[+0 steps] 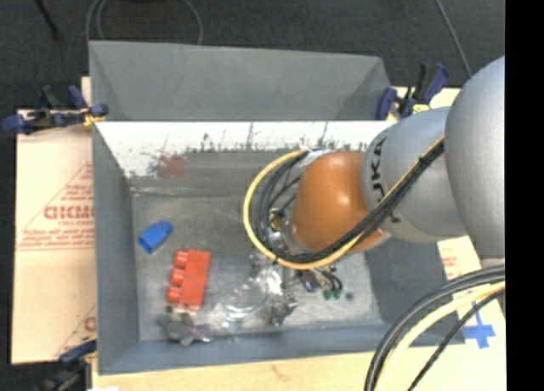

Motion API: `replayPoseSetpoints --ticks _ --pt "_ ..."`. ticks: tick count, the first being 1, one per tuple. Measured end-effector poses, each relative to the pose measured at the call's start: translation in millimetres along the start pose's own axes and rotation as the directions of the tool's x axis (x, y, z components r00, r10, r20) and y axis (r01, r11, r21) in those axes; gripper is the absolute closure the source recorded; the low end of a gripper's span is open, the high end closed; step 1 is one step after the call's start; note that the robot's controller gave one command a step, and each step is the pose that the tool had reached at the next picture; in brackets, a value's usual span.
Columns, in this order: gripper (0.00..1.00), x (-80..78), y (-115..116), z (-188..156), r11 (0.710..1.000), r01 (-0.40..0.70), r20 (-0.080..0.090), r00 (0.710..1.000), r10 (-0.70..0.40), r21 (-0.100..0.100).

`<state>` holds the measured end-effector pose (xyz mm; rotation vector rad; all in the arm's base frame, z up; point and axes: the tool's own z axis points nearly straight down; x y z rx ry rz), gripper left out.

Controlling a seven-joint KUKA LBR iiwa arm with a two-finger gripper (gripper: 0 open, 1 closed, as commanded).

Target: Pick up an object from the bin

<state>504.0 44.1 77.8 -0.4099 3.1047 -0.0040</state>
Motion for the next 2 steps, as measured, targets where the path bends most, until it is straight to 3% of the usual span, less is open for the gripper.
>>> replayPoseSetpoints --ticks 1,2 --pt "1.00 -1.6 -0.4 -1.7 1.000 0.001 0.006 1.000 -0.001 0.001" --pt "1.00 -13.2 15.1 -174.8 0.998 0.055 -0.002 0.998 -0.055 -0.002"
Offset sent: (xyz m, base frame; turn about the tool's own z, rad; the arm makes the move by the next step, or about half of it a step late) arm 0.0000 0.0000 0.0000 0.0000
